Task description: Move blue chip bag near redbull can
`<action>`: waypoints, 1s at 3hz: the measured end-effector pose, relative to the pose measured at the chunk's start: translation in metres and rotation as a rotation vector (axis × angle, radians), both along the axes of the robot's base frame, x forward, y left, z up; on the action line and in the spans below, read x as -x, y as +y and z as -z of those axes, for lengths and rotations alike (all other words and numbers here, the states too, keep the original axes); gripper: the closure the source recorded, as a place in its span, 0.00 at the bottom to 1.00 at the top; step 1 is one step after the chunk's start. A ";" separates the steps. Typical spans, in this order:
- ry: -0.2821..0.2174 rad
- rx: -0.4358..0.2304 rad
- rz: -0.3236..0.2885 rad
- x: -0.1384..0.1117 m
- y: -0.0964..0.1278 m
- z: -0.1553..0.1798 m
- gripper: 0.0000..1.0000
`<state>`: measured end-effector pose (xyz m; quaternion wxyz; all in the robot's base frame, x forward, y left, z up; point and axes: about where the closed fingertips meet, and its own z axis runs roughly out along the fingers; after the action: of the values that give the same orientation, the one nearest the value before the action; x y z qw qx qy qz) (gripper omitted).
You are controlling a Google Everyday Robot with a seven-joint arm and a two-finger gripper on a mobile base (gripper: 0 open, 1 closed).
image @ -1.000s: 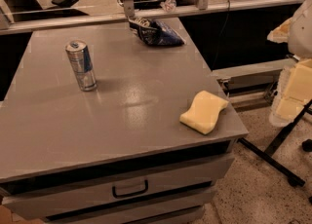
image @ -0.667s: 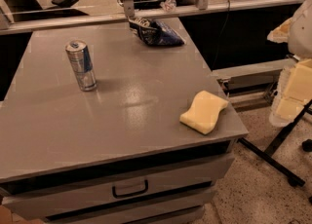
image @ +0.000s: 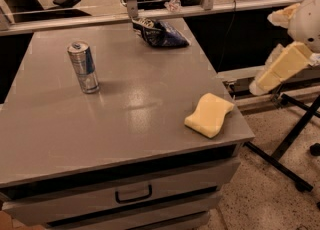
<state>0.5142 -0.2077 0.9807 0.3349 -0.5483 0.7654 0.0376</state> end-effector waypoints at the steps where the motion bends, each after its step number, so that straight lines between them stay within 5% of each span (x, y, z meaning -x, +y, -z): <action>1: -0.118 -0.189 -0.004 -0.054 0.013 -0.004 0.00; 3: -0.160 -0.178 0.022 -0.060 0.019 0.002 0.00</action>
Offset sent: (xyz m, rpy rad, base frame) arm 0.0426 0.0086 0.0034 0.1487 -0.0960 0.0049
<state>0.5747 -0.1887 0.9784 0.4424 -0.5093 0.7359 0.0579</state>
